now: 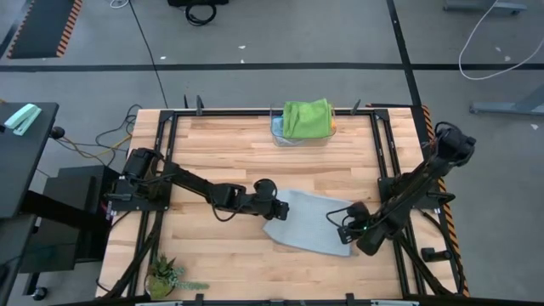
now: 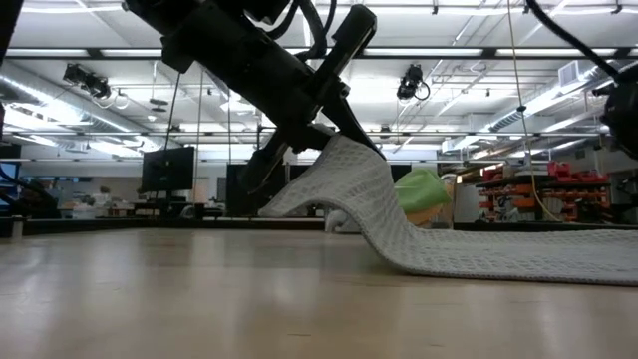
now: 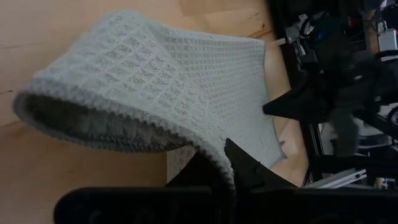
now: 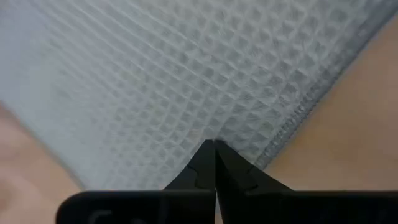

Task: Fold microfiber towels
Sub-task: Fold the gray microfiber cloth, then stack the gray microfiber cloth on top of the green microfiber cloth in the transparent bin

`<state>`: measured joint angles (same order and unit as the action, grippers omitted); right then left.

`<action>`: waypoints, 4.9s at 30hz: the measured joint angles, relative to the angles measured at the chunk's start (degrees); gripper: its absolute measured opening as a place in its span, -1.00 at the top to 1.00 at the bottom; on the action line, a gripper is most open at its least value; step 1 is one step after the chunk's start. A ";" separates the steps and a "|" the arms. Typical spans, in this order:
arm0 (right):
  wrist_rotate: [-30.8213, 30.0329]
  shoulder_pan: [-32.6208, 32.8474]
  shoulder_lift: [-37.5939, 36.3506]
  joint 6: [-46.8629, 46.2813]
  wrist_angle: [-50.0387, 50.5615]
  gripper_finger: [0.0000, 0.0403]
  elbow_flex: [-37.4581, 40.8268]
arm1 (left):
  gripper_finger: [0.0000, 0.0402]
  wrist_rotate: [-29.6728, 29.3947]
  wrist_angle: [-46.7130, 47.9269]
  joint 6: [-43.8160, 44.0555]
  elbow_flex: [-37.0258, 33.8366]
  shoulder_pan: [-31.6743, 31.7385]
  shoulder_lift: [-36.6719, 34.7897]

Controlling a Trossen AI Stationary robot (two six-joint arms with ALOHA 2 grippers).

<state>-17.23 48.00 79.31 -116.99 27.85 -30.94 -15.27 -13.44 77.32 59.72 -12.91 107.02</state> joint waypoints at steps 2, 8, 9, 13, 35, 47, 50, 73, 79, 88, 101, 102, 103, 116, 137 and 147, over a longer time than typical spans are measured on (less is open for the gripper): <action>0.66 -0.48 2.15 -0.04 -1.92 0.98 -0.14 | 0.96 0.01 -0.10 0.02 0.00 0.00 0.00; 1.44 -2.86 4.54 1.14 -6.47 0.98 -0.28 | 0.96 0.02 -1.59 -0.08 0.00 0.00 0.00; 1.78 -3.46 4.51 1.57 -6.47 0.98 -0.27 | 0.96 0.04 -2.37 -0.25 0.00 0.00 0.00; 1.94 -5.95 4.50 4.01 -7.04 0.99 -0.22 | 0.96 0.07 -4.45 -0.92 0.02 0.00 -0.04; -0.98 -8.24 4.85 17.14 5.45 0.99 -13.16 | 0.96 4.38 1.49 -7.06 6.05 4.23 0.48; -5.41 -3.28 4.66 16.16 27.55 0.99 -27.87 | 0.96 12.50 0.25 -7.13 18.61 3.89 12.49; -6.41 -1.64 4.34 14.10 28.70 0.99 -28.93 | 0.96 14.02 2.68 -7.51 22.97 3.90 15.34; -10.01 7.63 2.05 -0.94 39.81 0.97 -29.57 | 0.76 18.48 7.51 -9.45 34.68 4.75 22.86; -10.03 7.63 2.05 -0.93 39.83 0.97 -29.57 | 0.57 18.45 7.44 -11.54 34.82 5.03 22.84; -10.01 7.63 2.05 -1.36 39.75 0.97 -29.57 | 0.19 18.40 7.27 -11.56 34.82 5.07 22.84; -10.26 6.33 2.05 -1.38 39.72 0.96 -29.57 | 0.04 28.21 11.17 -15.52 34.82 7.61 21.77; -10.29 6.35 2.05 -1.38 39.64 0.95 -29.57 | 0.05 29.99 12.88 -15.54 34.79 7.95 21.78; -10.25 6.41 2.05 -1.38 39.52 0.94 -29.57 | 0.06 31.61 14.75 -15.57 34.77 8.26 21.81; -11.28 7.79 2.05 2.43 38.69 0.75 -29.59 | 0.11 27.12 40.92 -20.98 34.77 9.61 16.23; -13.01 7.79 2.05 6.41 35.74 0.60 -29.59 | 0.03 20.06 42.78 -13.20 34.42 10.54 17.70; -15.04 9.07 2.07 6.67 33.49 0.59 -29.59 | 0.02 23.05 34.87 -9.95 34.60 10.12 20.76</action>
<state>-32.27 57.07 81.38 -110.32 61.34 -60.53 7.78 21.43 67.37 94.32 -2.79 127.79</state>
